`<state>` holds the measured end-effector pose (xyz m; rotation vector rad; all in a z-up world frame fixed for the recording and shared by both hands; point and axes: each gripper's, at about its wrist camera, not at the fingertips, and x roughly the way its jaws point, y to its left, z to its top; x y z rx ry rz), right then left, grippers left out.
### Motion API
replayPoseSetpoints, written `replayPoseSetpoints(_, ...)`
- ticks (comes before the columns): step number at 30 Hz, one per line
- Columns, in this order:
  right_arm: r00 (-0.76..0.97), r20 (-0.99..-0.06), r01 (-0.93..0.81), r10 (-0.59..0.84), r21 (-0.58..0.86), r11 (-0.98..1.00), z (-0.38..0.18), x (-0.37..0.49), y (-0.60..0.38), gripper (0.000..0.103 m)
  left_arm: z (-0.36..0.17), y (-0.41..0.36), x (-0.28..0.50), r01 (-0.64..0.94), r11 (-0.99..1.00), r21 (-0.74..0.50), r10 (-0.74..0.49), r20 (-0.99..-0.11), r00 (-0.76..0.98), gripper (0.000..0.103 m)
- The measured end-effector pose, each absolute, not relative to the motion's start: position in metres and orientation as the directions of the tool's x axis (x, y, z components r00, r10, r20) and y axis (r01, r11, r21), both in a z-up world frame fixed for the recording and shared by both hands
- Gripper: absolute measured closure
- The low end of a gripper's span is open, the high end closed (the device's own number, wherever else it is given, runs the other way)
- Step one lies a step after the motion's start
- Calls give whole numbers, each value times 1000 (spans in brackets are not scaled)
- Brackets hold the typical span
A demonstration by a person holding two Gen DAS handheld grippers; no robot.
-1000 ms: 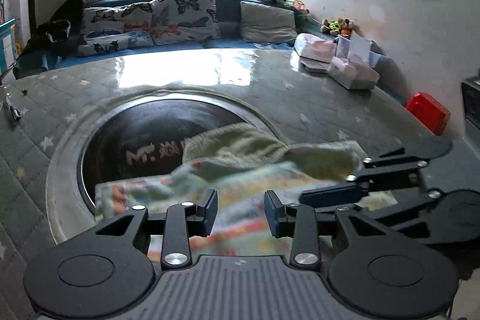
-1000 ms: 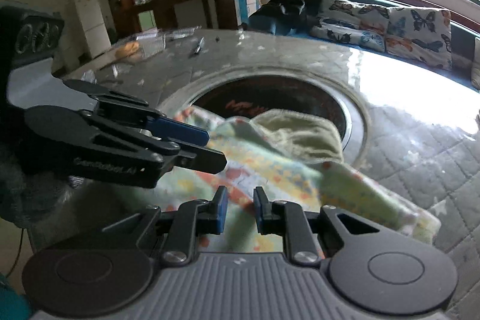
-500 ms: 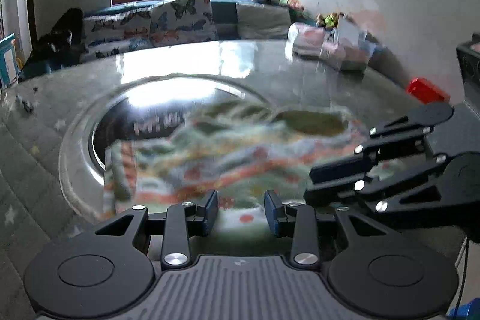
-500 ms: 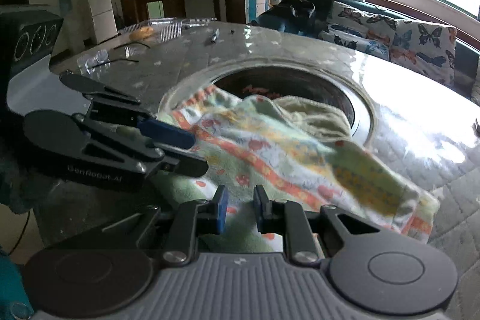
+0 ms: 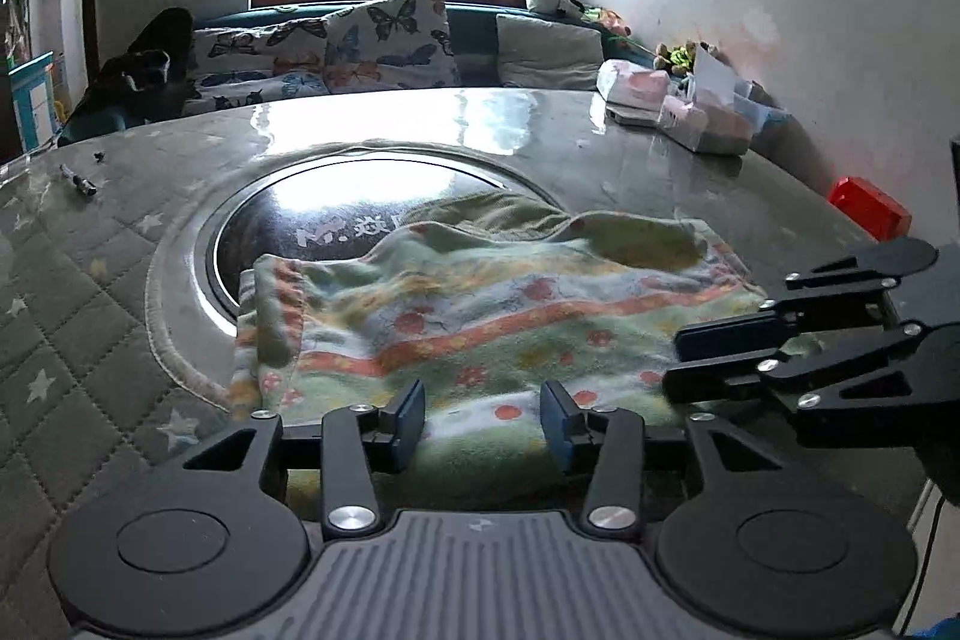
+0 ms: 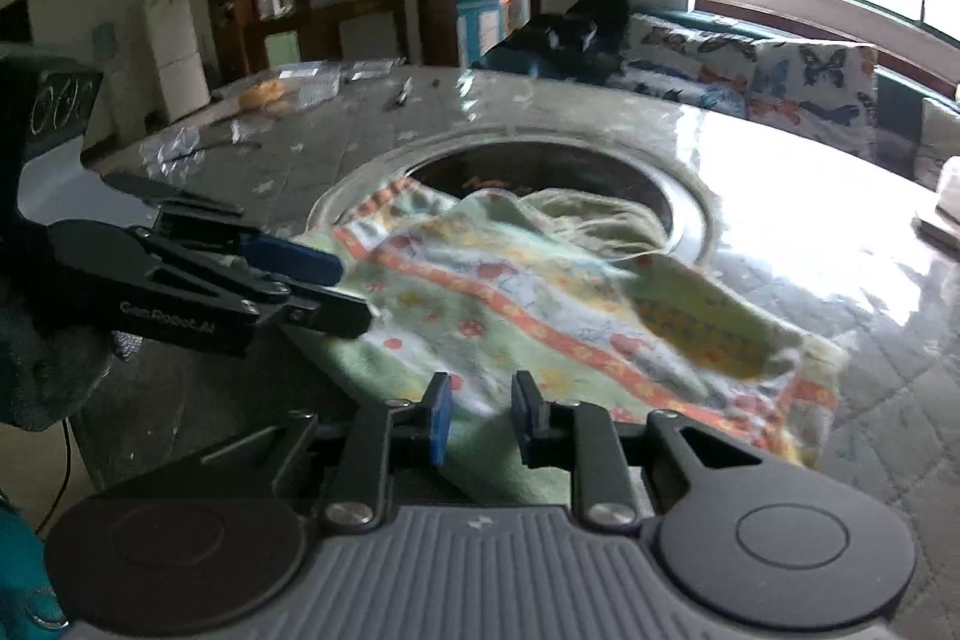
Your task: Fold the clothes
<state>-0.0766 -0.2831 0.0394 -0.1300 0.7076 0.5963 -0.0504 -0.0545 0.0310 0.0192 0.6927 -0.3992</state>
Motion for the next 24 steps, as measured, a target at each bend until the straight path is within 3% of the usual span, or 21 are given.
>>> replayPoseSetpoints(2, 620, -635, -530, 461, 93, 843, 39, -80, -291, 79, 29, -50, -50, 351, 928, -123, -346, -628, 697, 52)
replayPoseSetpoints(5, 647, -620, -491, 444, 107, 864, 37, -84, -303, 70, 24, -47, -50, 334, 931, -149, -349, -631, 692, 50)
replayPoseSetpoints(24, 682, -616, -404, 396, 134, 905, 30, -85, -335, 68, 30, -22, -54, 249, 953, -175, -302, -631, 715, 44)
